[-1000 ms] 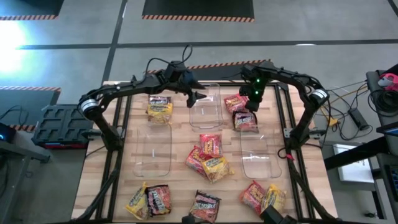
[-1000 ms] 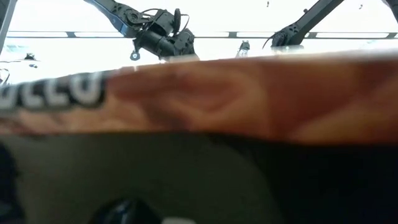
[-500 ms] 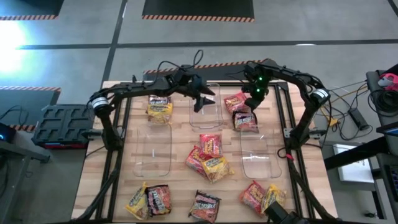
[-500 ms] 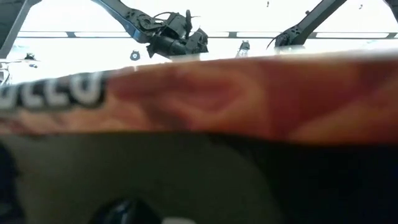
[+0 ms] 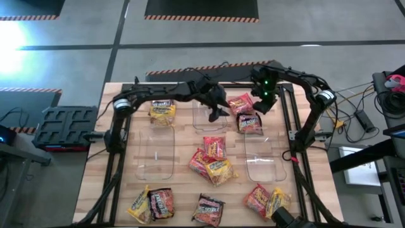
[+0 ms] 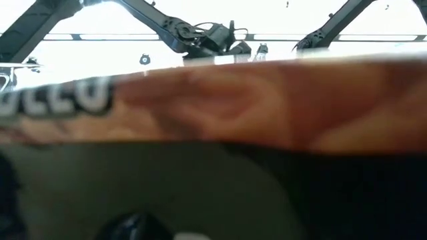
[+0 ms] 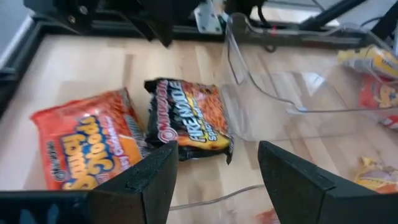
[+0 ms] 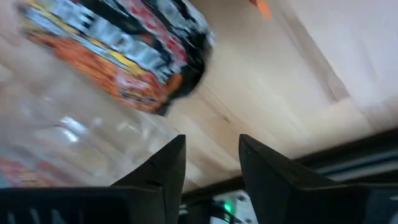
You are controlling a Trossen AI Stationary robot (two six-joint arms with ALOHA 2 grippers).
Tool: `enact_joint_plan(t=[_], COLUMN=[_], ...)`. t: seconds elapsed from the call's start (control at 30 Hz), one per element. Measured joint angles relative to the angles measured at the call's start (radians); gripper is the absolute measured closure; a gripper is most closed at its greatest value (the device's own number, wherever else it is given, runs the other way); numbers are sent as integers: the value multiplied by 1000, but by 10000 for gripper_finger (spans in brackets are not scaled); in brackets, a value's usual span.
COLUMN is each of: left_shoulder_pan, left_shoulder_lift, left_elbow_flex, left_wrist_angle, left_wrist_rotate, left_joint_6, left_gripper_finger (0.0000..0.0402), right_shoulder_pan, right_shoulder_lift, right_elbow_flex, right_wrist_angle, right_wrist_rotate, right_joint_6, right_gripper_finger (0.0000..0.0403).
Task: Sort Maruchan noodles
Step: Put the top right black pack noodle into the bottom right transparent bin
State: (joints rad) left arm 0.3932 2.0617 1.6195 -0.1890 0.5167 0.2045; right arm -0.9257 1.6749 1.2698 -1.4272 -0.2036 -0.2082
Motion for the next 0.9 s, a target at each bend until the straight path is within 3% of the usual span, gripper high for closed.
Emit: enact_joint_plan(t=[0.53,0.9], left_shoulder_pan=[-98,-134], left_shoulder_lift=[28,60], left_elbow_flex=[18,28], left_wrist_angle=[4,15], left_wrist_rotate=[-107,-121], left_joint_6=[50,53], left_gripper_finger=[196,196], right_shoulder_pan=[-9,-8], right_shoulder_lift=[0,2], right_elbow_flex=[-190,-209], right_wrist_angle=[210,314], right_wrist_rotate=[13,-41], right_joint_6=[-27,-26], right_gripper_finger=[282,282])
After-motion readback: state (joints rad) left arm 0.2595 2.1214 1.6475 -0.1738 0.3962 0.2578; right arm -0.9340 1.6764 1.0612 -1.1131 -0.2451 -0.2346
